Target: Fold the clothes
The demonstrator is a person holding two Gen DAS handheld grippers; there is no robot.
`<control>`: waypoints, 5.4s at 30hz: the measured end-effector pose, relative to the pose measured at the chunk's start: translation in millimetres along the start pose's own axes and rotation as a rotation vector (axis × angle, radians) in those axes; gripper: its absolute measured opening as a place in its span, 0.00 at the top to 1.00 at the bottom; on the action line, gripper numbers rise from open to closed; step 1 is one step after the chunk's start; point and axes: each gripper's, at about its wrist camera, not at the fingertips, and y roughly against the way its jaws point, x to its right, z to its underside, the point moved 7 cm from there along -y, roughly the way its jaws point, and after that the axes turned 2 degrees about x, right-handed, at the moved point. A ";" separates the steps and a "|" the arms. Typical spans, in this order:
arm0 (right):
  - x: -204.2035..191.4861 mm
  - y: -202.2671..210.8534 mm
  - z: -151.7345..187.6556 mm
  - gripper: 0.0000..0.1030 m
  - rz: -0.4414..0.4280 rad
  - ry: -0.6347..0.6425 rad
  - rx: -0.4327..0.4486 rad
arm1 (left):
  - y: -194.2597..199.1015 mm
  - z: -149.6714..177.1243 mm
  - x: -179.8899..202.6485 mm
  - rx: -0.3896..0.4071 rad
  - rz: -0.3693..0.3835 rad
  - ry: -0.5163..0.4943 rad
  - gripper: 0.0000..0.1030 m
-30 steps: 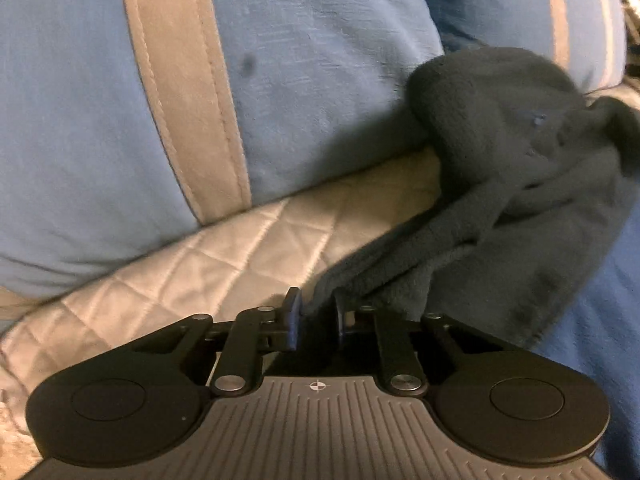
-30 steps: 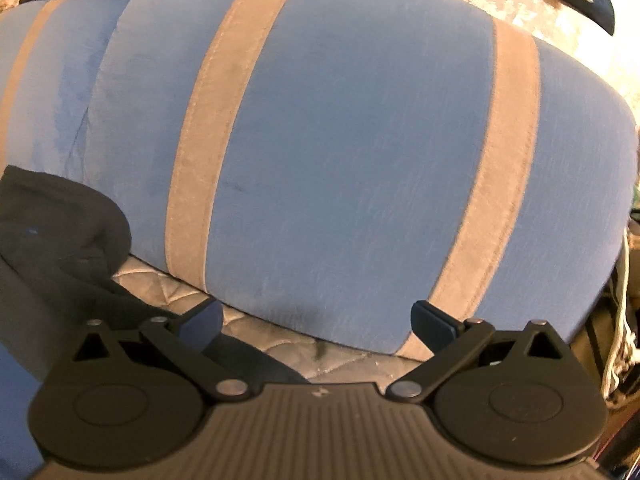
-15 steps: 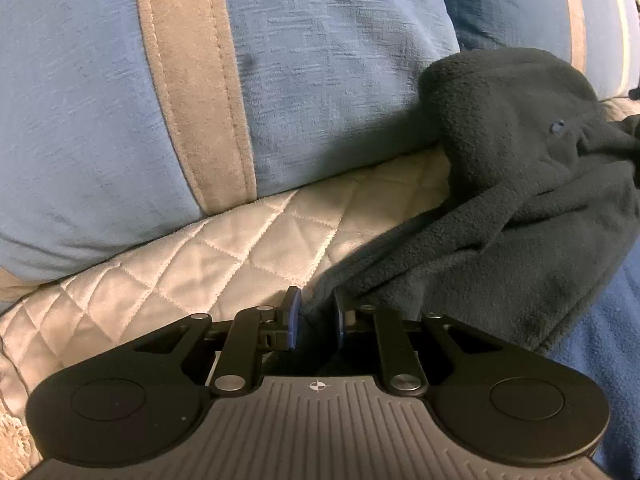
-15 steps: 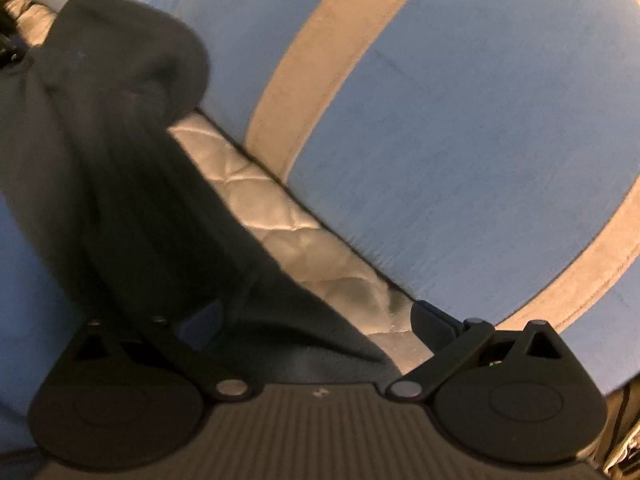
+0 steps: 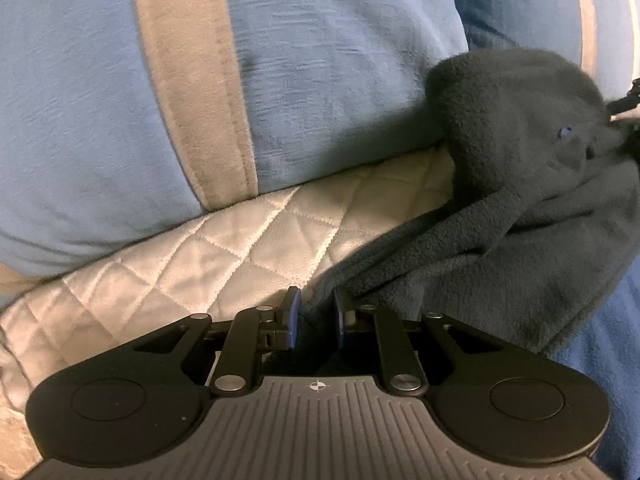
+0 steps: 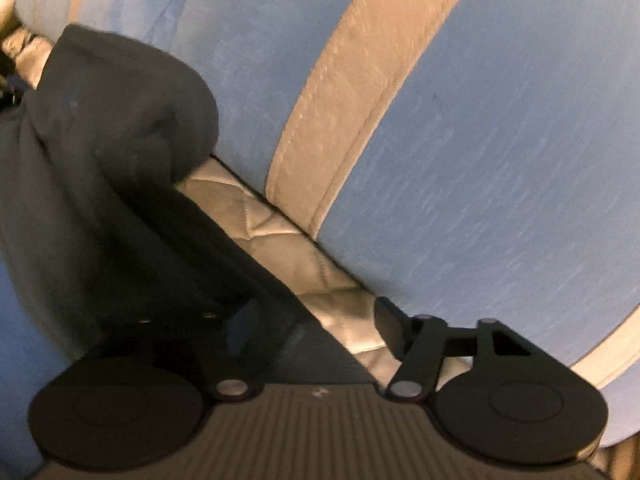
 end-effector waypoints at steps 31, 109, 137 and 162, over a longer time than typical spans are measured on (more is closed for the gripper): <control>-7.7 104.4 -46.0 0.21 0.259 -0.145 0.061 | 110.6 -30.1 -6.7 0.201 -0.241 0.173 0.31; -208.2 210.2 14.8 0.00 -0.172 -0.381 0.450 | 316.3 380.7 -155.6 0.508 -0.408 1.382 0.91; -204.3 189.6 24.5 0.00 -0.118 -0.388 0.348 | 338.3 127.5 -100.7 0.559 -0.303 0.744 0.92; -203.3 182.9 28.4 0.00 -0.085 -0.378 0.313 | 297.7 -34.8 -12.0 0.610 -0.109 0.535 0.92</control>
